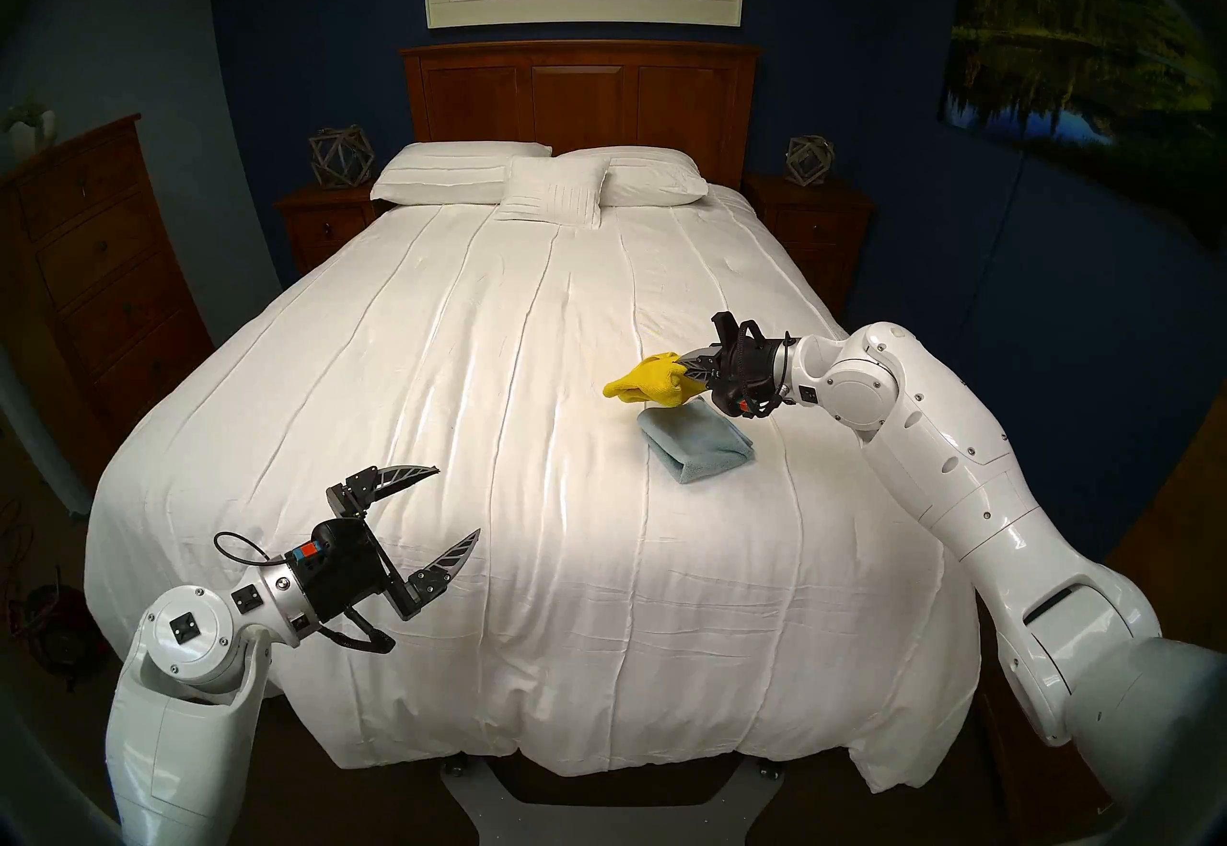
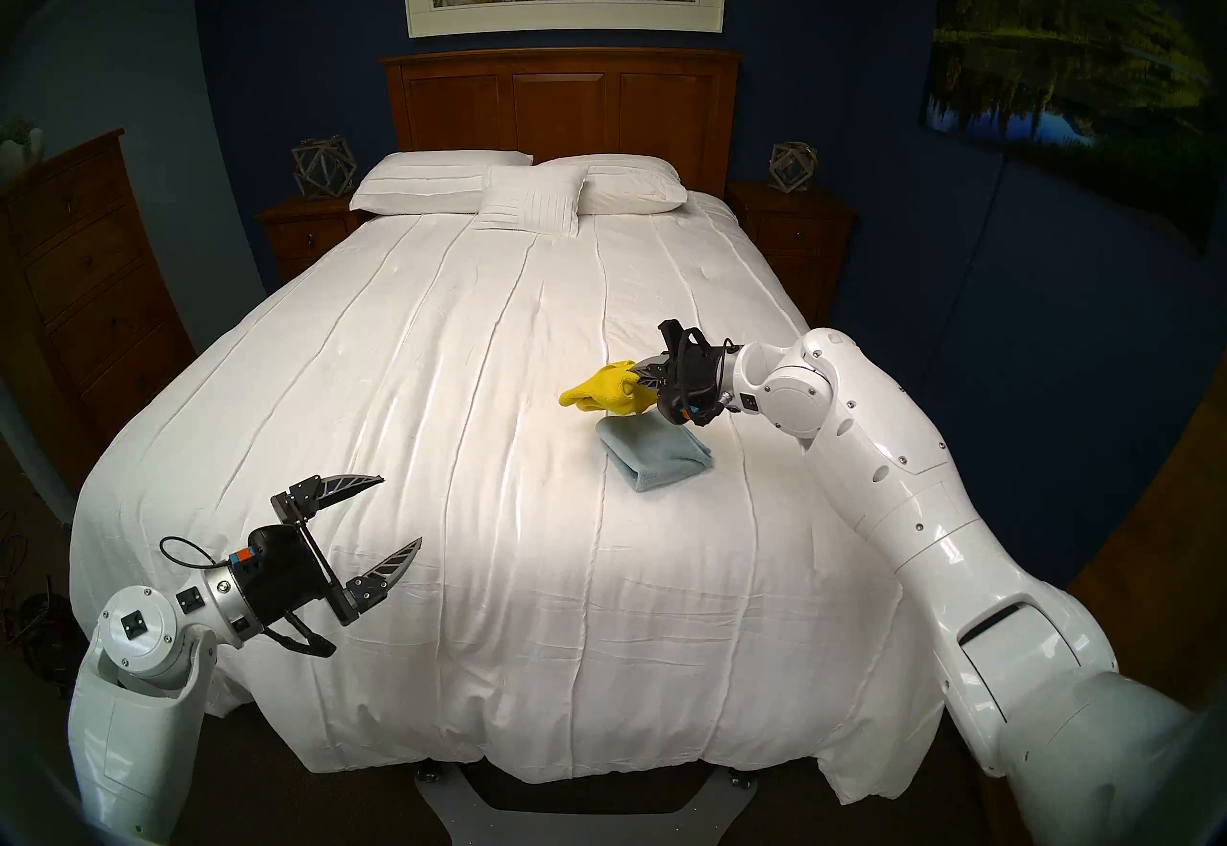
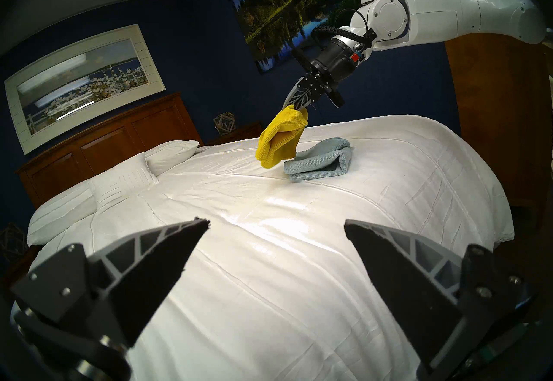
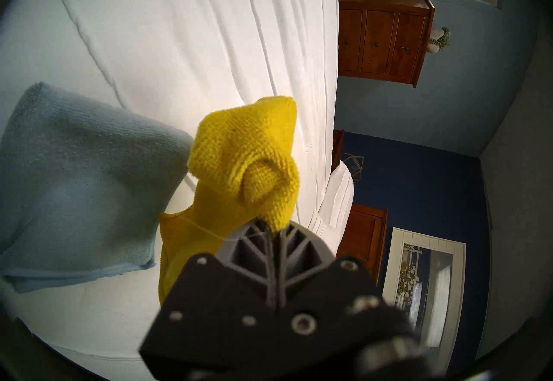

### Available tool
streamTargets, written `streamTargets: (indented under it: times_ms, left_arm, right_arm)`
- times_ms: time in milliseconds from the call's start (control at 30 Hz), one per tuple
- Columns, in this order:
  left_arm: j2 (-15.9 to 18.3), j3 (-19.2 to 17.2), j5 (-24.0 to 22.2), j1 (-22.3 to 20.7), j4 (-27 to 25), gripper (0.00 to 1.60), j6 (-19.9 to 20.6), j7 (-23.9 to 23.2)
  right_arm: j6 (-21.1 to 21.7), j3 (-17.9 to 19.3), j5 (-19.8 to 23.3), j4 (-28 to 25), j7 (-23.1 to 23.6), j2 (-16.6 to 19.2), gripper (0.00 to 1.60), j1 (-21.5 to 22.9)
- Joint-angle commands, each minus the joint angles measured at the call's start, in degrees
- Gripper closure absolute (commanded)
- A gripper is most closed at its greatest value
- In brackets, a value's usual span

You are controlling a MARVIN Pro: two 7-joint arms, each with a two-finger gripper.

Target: Fold the hand towels twice and stack them up

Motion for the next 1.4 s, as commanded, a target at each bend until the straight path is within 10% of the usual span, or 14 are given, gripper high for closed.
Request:
streamTargets:
  times_ms: [0,1367]
  left_arm:
    - [0.08,-0.23,-0.13,-0.05,-1.03,0.0,0.04,-0.03]
    - [-0.16,-0.35,-0.01,-0.13,-1.05,0.0,0.08,-0.26]
  right_arm:
    - [0.55,1.25,0.16,-2.1,-0.9,1.21,1.6,-0.97]
    - [1.45,2.71,1.97,-10.7,0.72,8.34,1.57,-13.09]
